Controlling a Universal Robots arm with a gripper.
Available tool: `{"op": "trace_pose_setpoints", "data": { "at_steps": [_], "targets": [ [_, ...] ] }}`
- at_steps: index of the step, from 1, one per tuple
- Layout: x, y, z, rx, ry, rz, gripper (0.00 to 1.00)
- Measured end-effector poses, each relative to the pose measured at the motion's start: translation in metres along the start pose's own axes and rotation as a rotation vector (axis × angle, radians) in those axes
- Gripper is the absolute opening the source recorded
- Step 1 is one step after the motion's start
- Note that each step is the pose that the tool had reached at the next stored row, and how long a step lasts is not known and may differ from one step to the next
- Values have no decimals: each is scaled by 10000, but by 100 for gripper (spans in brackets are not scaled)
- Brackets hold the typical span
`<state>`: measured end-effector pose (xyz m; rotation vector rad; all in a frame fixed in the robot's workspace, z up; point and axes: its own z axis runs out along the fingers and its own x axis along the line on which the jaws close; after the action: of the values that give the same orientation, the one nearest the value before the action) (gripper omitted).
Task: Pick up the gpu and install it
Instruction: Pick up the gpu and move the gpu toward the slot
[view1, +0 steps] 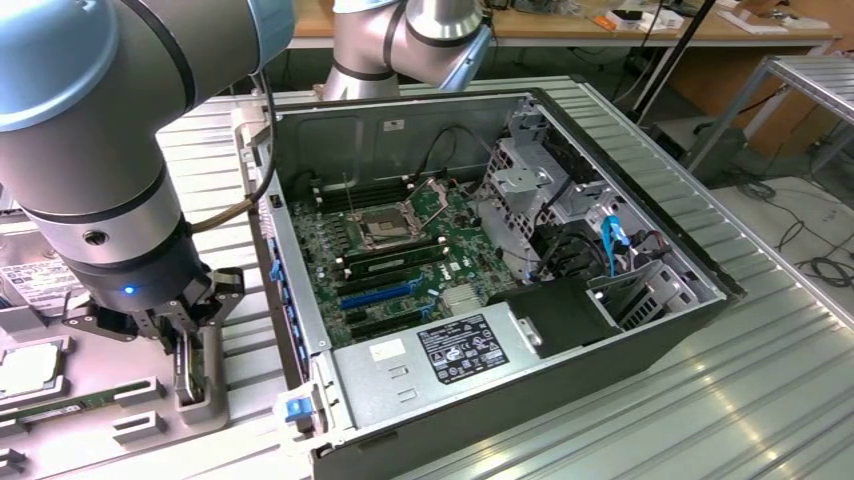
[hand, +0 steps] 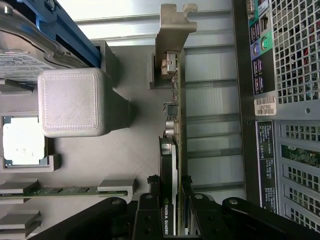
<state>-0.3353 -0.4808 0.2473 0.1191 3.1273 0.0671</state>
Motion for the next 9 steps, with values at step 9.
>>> {"op": "trace_pose_setpoints", "data": {
  "at_steps": [9],
  "targets": [
    [-1,0,-2,-4,-4,0,27]
  ]
}}
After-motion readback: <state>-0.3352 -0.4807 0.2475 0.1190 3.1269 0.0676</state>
